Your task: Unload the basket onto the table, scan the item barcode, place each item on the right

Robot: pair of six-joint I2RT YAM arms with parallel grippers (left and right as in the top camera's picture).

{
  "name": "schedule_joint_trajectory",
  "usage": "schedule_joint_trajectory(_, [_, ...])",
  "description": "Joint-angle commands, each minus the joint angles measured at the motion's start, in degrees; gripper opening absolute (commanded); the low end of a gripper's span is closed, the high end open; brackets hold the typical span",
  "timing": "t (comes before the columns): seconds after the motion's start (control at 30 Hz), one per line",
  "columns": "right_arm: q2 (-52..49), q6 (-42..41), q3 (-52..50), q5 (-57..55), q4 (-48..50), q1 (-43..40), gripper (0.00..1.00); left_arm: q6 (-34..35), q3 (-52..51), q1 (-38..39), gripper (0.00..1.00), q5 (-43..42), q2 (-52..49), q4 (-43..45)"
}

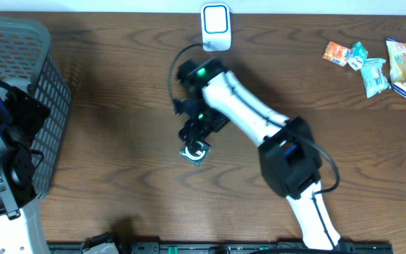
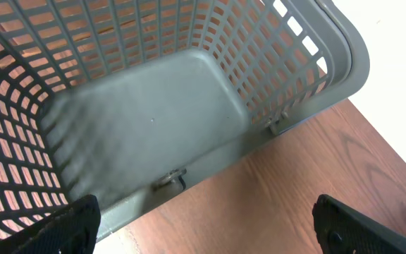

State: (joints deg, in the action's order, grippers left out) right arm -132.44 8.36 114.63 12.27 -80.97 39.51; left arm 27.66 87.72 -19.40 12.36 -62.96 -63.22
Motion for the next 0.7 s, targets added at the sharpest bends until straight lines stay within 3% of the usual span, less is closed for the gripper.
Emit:
schedule_joint_trajectory(0.0, [1.6,-11.9,-0.4,-9.9,-0.5,4.6,0.99,0.5,0.1,-0.2,0.95,0.3,0.0,-0.2])
schedule_joint_trajectory(0.17, [1.6,-23.6,-0.4,-10.9,-0.9,9.0,0.99,0.5,0.1,-0.2,0.95,0.3,0.0,-0.2])
schedule_joint_trajectory(0.23, [1.6,-26.6,-0.4,-10.8,-1.0,10.1,0.95,0.5,0.1,-0.2,0.95,0.3,0.0,-0.2])
schedule_joint_trajectory(0.57, [1.6,-28.0,-1.1,-10.7,-0.9,15.2,0.08,0.5,0.1,-0.2,0.95,0.3,0.0,-0.2])
schedule_joint_trajectory(0.6, [1.6,-28.0,-1.5,-10.7,-0.3,15.4,0.01,0.5,0.1,-0.2,0.95,0.3,0.0,-0.2])
schedule_joint_trajectory(0.67, [1.6,-28.0,-3.4,-10.6,2.3,15.7,0.01,0.5,0.1,-0.2,0.95,0.3,0.0,-0.2])
